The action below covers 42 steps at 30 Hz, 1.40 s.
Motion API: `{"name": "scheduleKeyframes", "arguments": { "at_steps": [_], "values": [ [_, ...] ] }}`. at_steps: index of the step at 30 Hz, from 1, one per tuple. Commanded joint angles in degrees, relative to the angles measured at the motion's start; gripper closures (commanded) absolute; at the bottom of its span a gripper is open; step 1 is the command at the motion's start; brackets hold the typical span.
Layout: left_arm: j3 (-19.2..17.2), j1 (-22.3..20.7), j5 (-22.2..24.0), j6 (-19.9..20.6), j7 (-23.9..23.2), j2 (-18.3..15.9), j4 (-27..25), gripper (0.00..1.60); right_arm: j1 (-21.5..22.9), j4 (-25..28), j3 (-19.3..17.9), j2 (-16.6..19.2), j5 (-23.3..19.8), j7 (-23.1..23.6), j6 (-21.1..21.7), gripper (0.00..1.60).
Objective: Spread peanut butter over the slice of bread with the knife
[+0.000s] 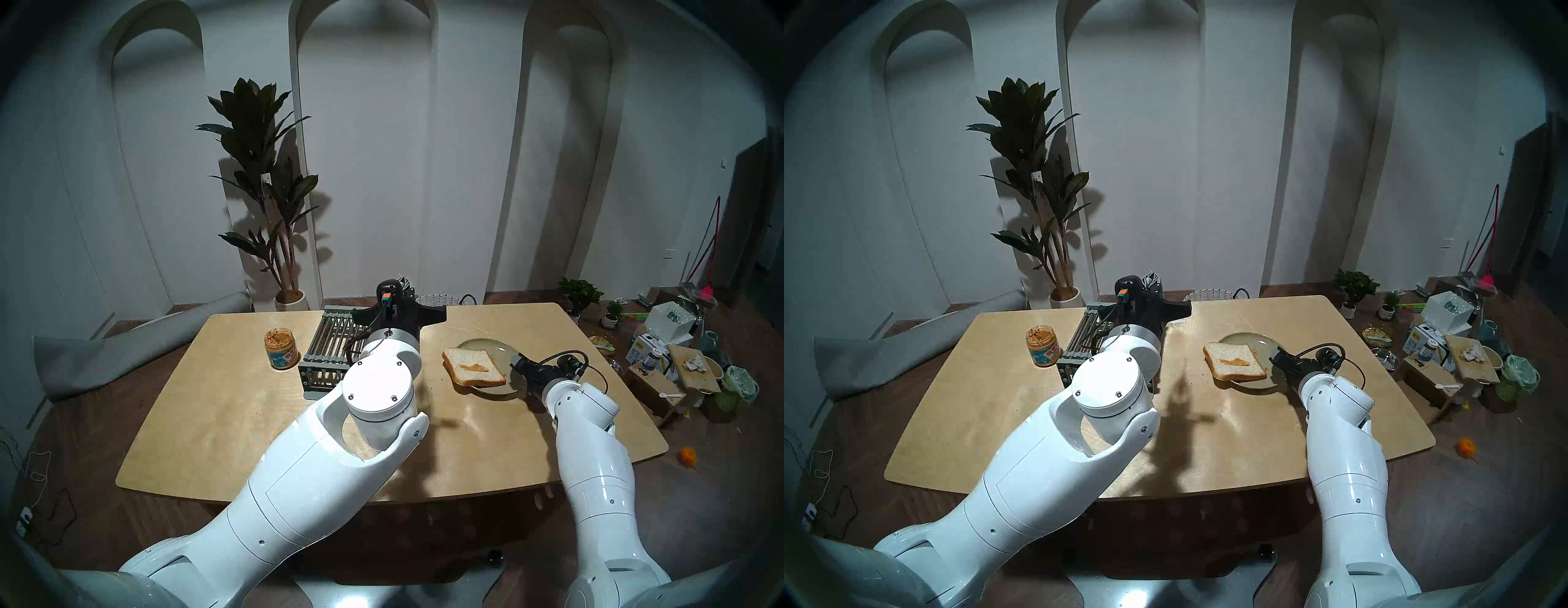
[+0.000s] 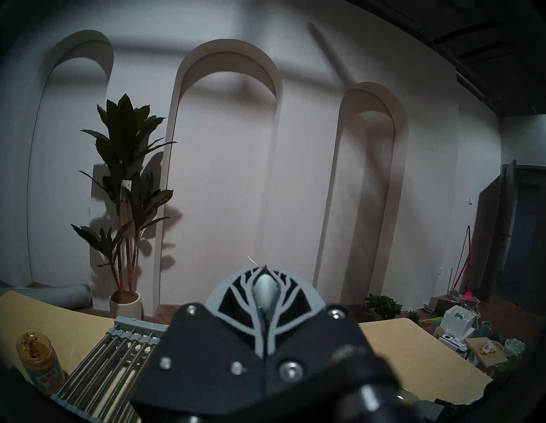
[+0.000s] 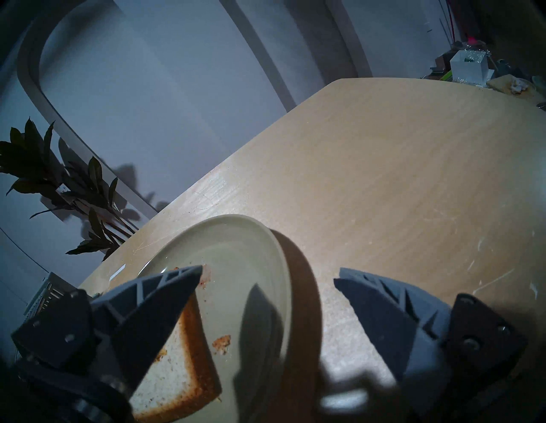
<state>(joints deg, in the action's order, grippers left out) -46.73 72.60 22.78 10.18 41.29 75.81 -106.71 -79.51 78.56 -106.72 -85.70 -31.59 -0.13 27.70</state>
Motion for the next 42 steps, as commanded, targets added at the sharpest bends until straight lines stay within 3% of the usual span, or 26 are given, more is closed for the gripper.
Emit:
{"name": "scheduleKeyframes", "arguments": {
  "at_steps": [1, 13, 18, 27, 29, 33, 42],
  "values": [
    [0.2, -1.4, -5.1, -1.4, 1.5, -2.4, -1.2, 1.60, 0.3, 5.4, -0.9, 2.6, 0.4, 1.3, -0.6, 0.00],
    [-1.7, 1.2, -9.9, -4.2, 5.2, -8.1, -1.6, 1.60, -0.2, 14.1, -2.3, 4.5, 0.6, 4.2, -1.3, 0.00],
    [-2.5, 3.3, -10.3, -8.9, 4.7, -11.1, -0.8, 1.60, -2.1, 18.2, -1.2, 5.2, 2.3, 5.8, -2.7, 0.00],
    [-0.5, 4.2, -16.5, -16.9, 4.0, -15.2, 7.2, 1.60, -7.8, 23.6, 0.0, 4.4, 3.3, 8.8, -5.5, 0.00],
    [-0.5, 3.8, -16.0, -17.1, 3.1, -15.2, 8.5, 1.60, -8.8, 24.2, 0.3, 4.2, 3.9, 9.0, -6.6, 0.00],
    [-1.9, 4.0, -10.4, -14.2, -0.8, -16.8, 5.7, 1.60, -9.5, 24.1, 1.0, 3.7, 5.1, 8.5, -8.3, 0.00],
    [-3.9, 4.4, -6.1, -11.4, -3.3, -19.5, 1.8, 1.60, -9.6, 22.4, 2.4, 2.9, 7.0, 7.9, -10.2, 0.00]
  ]
}}
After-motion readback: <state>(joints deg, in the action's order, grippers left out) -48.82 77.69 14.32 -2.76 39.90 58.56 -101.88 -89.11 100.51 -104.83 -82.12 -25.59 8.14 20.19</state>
